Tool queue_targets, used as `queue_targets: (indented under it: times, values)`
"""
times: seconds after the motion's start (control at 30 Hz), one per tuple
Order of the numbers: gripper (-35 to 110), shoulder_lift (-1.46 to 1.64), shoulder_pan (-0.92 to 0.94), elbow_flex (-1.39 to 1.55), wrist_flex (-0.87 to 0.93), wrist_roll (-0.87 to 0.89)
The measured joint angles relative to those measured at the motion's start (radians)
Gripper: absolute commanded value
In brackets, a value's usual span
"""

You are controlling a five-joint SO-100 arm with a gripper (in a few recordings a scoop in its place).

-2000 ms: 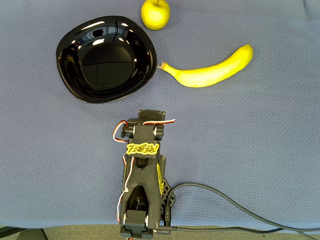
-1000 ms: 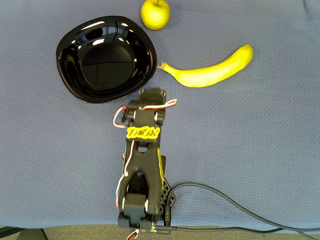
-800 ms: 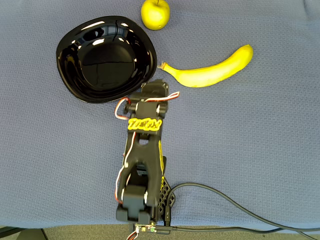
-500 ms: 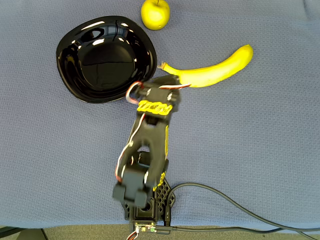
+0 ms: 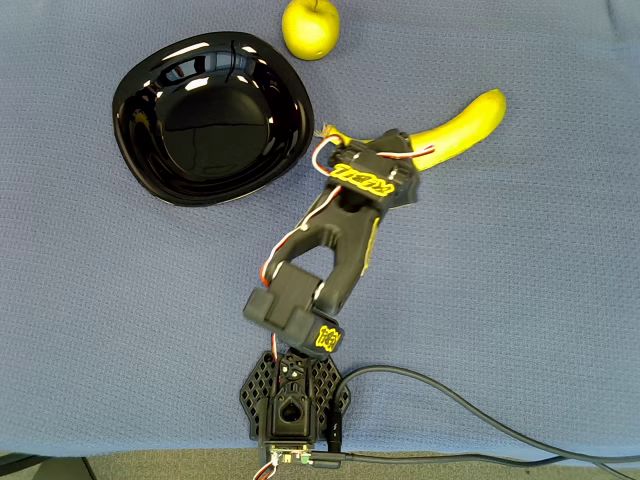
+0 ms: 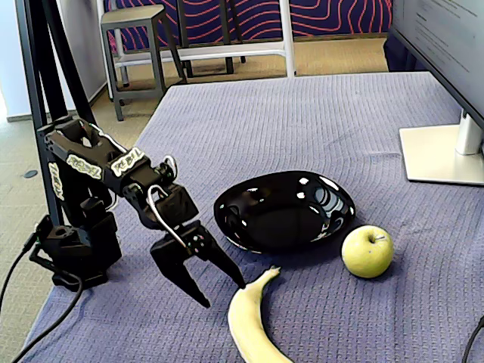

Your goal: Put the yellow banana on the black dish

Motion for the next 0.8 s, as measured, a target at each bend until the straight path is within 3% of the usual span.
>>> queue_targets:
  times: [0.33,0.8]
  values:
    - [26,-0.110,0.054,-0.133,-0.006,-0.080]
    - [26,-0.333,0.107,-0.555,0.426,0.087]
